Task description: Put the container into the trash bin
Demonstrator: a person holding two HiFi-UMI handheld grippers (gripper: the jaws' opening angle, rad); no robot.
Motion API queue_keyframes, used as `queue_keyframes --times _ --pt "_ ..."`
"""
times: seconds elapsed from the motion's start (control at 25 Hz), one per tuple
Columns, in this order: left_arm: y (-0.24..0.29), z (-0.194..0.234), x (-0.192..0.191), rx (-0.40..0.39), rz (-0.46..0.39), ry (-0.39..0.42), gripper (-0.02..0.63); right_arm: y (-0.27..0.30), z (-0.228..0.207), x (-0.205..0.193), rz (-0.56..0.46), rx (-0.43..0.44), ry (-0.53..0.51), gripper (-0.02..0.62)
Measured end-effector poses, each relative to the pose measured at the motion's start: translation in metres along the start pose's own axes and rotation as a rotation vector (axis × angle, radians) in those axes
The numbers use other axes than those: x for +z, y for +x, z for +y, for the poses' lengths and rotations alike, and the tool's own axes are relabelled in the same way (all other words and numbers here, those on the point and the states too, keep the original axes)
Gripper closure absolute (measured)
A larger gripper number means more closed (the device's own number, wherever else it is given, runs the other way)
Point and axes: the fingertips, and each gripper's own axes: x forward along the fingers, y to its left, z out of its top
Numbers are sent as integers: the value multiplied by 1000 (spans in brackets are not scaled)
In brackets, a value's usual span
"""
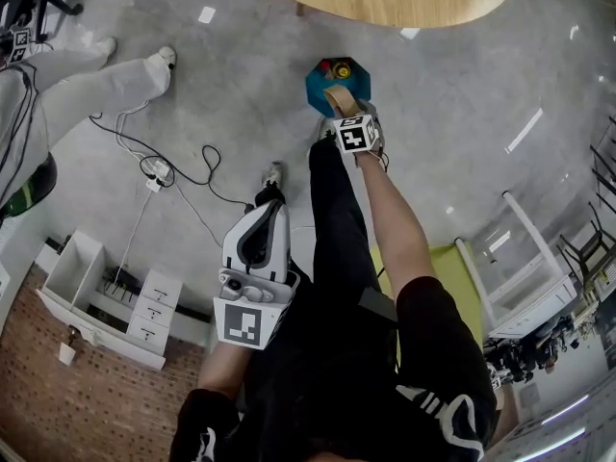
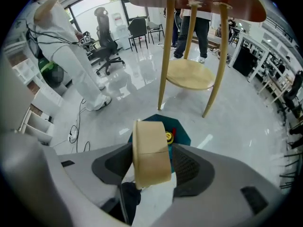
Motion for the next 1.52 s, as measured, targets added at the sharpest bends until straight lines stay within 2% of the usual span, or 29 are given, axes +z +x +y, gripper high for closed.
queue_keyframes --times 0.08,0.32,0.52,0.6,0.76,0.88,1.12,1.36,1.52 --pt "-1 2 -2 6 -2 -4 597 4 -1 1 5 -2 3 322" --pt "-8 9 0 27 -45 -47 597 1 -4 5 0 -24 1 318" --pt "-18 2 13 10 -68 -51 597 -21 -9 6 -10 -55 15 325" --pt "-22 2 22 2 -100 -44 597 -35 -11 11 -32 -85 22 394" --pt "-44 -3 32 -28 -102 -12 597 -76 -5 13 -85 -140 80 513" --pt "-68 -10 48 -48 -124 -7 597 -114 11 5 -119 -158 144 550" --pt "-122 -8 74 -88 -185 49 597 -200 43 18 -296 -207 246 566" --pt "-181 -25 97 -206 -243 95 597 -310 92 24 -488 -222 351 569" --pt "-231 -35 117 -283 -293 109 597 -397 140 27 -636 -229 374 569"
